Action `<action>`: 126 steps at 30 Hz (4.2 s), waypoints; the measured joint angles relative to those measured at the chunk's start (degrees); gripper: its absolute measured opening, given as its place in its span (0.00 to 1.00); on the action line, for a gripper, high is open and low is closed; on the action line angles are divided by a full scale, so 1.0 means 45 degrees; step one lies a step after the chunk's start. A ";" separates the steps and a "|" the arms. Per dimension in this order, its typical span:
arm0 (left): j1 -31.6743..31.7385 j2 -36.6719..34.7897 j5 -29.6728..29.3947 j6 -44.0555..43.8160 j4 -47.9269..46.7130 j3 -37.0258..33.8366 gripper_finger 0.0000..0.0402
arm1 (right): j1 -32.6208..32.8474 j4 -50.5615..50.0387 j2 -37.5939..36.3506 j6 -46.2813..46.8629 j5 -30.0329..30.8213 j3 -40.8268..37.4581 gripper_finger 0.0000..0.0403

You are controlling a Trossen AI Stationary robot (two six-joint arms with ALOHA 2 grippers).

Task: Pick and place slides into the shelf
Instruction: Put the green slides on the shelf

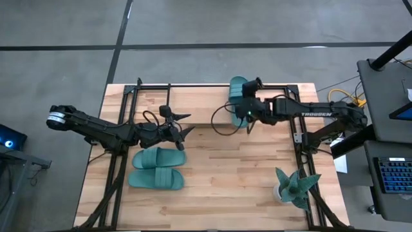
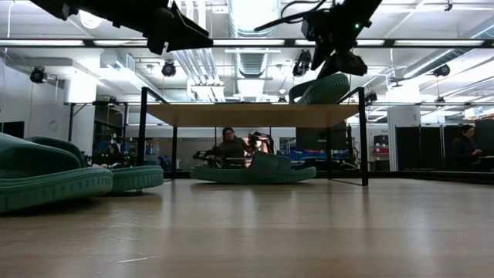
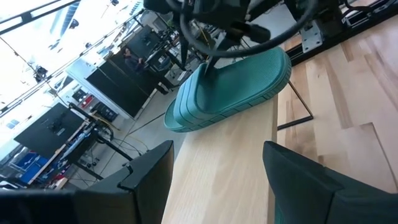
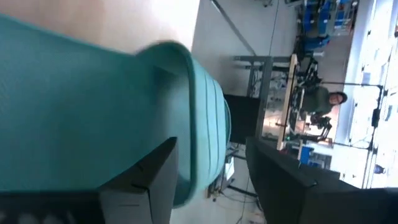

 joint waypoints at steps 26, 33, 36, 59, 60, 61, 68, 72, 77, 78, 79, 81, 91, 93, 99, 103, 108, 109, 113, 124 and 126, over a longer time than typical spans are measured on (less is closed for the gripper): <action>0.0000 0.0000 0.0005 -0.0248 -0.0073 0.0000 0.57 | -0.1526 0.0534 0.0024 -0.0396 -0.1593 -0.0015 0.22; 0.0000 0.0000 0.0005 -0.0248 -0.0073 0.0000 0.57 | -0.1521 0.0534 0.0024 -0.0174 -0.1568 -0.0024 0.05; 0.0000 0.0000 0.0005 -0.0248 -0.0087 0.0000 0.57 | -0.1521 0.0550 0.0024 0.0443 -0.1636 -0.0024 0.03; 0.0000 0.0002 -0.0027 -0.0266 -0.0423 0.0005 0.57 | -0.1472 0.0920 -0.0010 0.2134 -0.2819 -0.0034 0.02; 0.0000 0.0003 -0.0029 -0.0270 -0.0423 0.0005 0.57 | -0.1472 0.0770 -0.0010 0.2143 -0.2791 -0.0034 0.02; 0.0000 0.0003 -0.0029 -0.0272 -0.0424 0.0005 0.57 | -0.1472 0.0643 -0.0010 0.2200 -0.2777 -0.0034 0.02; -0.0002 0.0005 -0.0028 -0.0277 -0.0418 0.0005 0.57 | -0.1550 0.0500 -0.0010 0.2901 -0.2779 -0.0058 0.09; -0.0005 0.0004 -0.0029 -0.0282 -0.0414 0.0005 0.57 | -0.1550 0.0472 -0.0010 0.2749 -0.2737 -0.0058 0.14; -0.0004 0.0004 -0.0029 -0.0282 -0.0413 0.0005 0.57 | -0.1555 0.0423 -0.0032 0.2566 -0.2701 -0.0058 0.21; -0.0003 0.0005 -0.0029 -0.0282 -0.0413 0.0005 0.57 | -0.1555 0.0423 -0.0051 0.2566 -0.2701 -0.0058 0.22; -0.0003 0.0000 -0.0029 -0.0282 -0.0413 0.0005 0.57 | -0.1555 0.0423 -0.0075 0.2566 -0.2701 -0.0058 0.24; -0.0003 0.0004 -0.0029 -0.0282 -0.0413 0.0005 0.57 | -0.1555 0.0409 -0.0097 0.2571 -0.2701 -0.0058 0.27; -0.0005 0.0005 -0.0029 -0.0282 -0.0413 0.0005 0.57 | -0.1530 -0.1282 -0.0102 0.4248 -0.2721 0.0788 0.36; -0.0003 0.0002 -0.0032 -0.0281 -0.0413 0.0005 0.57 | -0.1521 -0.1779 -0.0107 0.4620 -0.2730 0.1096 0.37; 0.0000 0.0002 -0.0029 -0.0277 -0.0413 0.0005 0.57 | -0.1197 -0.2391 -0.0112 0.5163 -0.3615 0.1726 0.37; -0.0005 0.0005 -0.0034 -0.0277 -0.0413 0.0005 0.57 | -0.0578 -0.2344 0.0089 0.4422 -0.5056 0.1763 0.37; -0.0008 -0.0074 -0.0258 -0.0251 -0.0636 0.0005 0.57 | 0.0272 -0.2100 0.0843 0.3695 -0.3061 0.1763 0.37; -0.0015 -0.0100 -0.0425 -0.0253 -0.0642 0.0005 0.57 | 0.0400 -0.2076 0.1029 0.3491 -0.2326 0.1763 0.37; -0.0010 -0.0141 -0.0963 -0.0263 -0.0737 0.0010 0.57 | 0.0618 -0.2166 0.1581 0.3345 -0.0700 0.1803 0.37; 0.0000 -0.0170 -0.1103 -0.1115 -0.1902 0.0005 0.57 | 0.2429 -0.2363 0.0191 0.5442 -0.0689 0.1844 0.36; 0.0000 -0.0176 -0.1104 -0.1248 -0.2068 0.0005 0.57 | 0.3246 -0.2877 -0.0047 0.6342 -0.0501 0.1846 0.35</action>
